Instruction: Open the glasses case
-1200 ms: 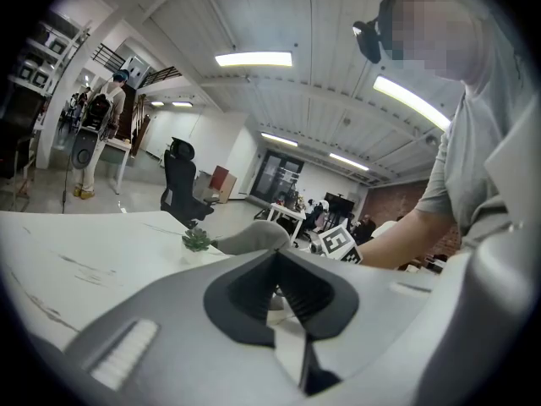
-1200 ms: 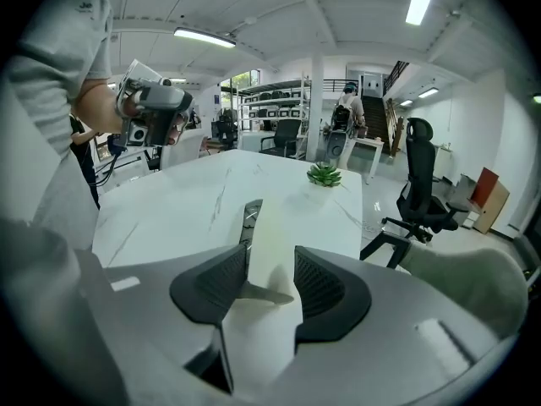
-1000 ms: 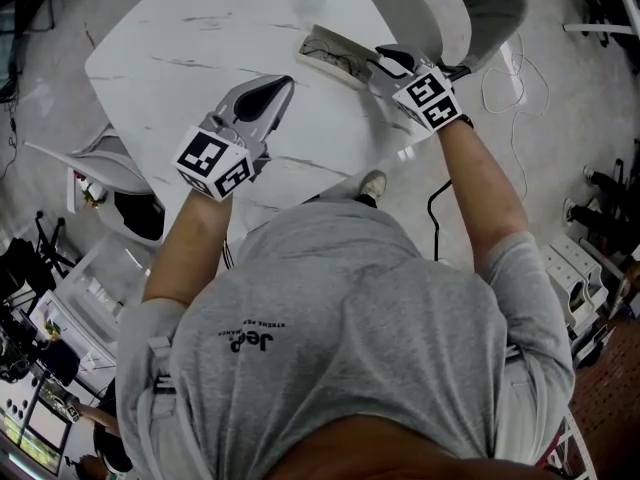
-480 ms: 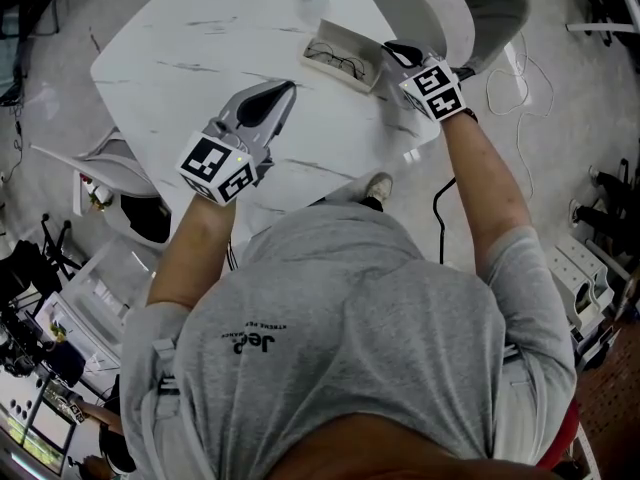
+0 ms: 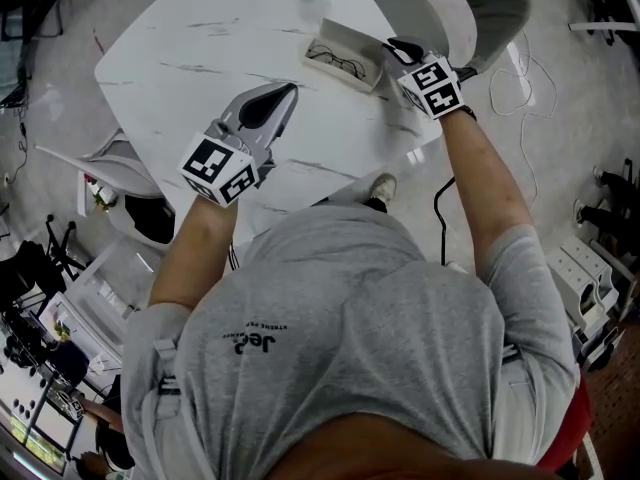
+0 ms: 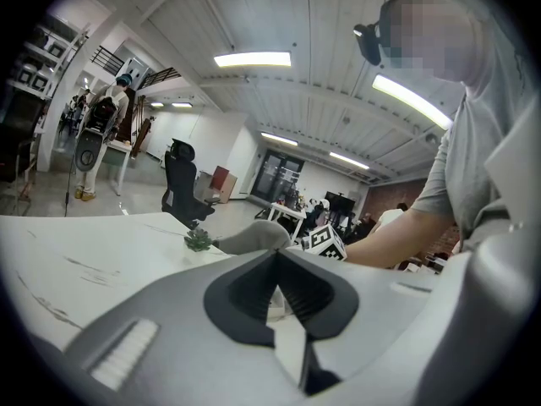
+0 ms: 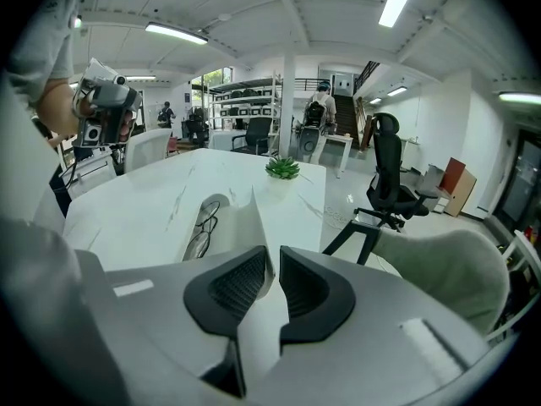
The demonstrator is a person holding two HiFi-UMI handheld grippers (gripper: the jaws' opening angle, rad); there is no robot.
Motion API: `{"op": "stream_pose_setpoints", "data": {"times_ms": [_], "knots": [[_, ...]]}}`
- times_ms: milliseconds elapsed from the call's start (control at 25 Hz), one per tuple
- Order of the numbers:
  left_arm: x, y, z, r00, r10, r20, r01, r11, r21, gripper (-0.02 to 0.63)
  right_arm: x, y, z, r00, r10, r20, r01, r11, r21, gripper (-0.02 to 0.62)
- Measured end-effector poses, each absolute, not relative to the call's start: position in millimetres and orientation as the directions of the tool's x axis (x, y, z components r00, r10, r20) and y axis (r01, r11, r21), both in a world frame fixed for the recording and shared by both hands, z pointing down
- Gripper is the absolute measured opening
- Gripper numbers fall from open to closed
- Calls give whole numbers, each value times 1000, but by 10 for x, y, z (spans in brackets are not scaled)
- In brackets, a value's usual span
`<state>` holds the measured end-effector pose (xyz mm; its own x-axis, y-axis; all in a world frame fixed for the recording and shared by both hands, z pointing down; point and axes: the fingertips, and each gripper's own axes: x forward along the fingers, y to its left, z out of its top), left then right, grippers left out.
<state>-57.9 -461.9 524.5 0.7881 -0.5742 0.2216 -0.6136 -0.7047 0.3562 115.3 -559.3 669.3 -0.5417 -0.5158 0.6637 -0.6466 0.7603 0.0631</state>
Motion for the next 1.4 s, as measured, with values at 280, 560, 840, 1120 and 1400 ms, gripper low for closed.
{"op": "stream_pose_setpoints", "data": {"times_ms": [280, 560, 840, 1120, 1400], "knots": [[-482, -4629, 5177, 799, -563, 212, -599, -718, 354, 49, 1166, -5588, 6456, -555, -567, 609, -685, 726, 52, 72], [-222, -4603, 5043, 828, -528, 190, -559, -753, 347, 49, 1390, -5410, 5935, -572, -655, 494, -752, 659, 3, 77], [267, -4506, 4726, 870, -468, 154, -492, -807, 328, 49, 1939, -5039, 5347, -535, -736, 415, -808, 589, 3, 77], [974, -4344, 4172, 916, -388, 98, -399, -870, 290, 49, 2688, -4614, 4624, -458, -831, 317, -873, 488, 18, 77], [1642, -4166, 3629, 949, -312, 33, -310, -916, 253, 49, 3358, -4131, 3902, -374, -901, 219, -918, 393, 47, 77]]}}
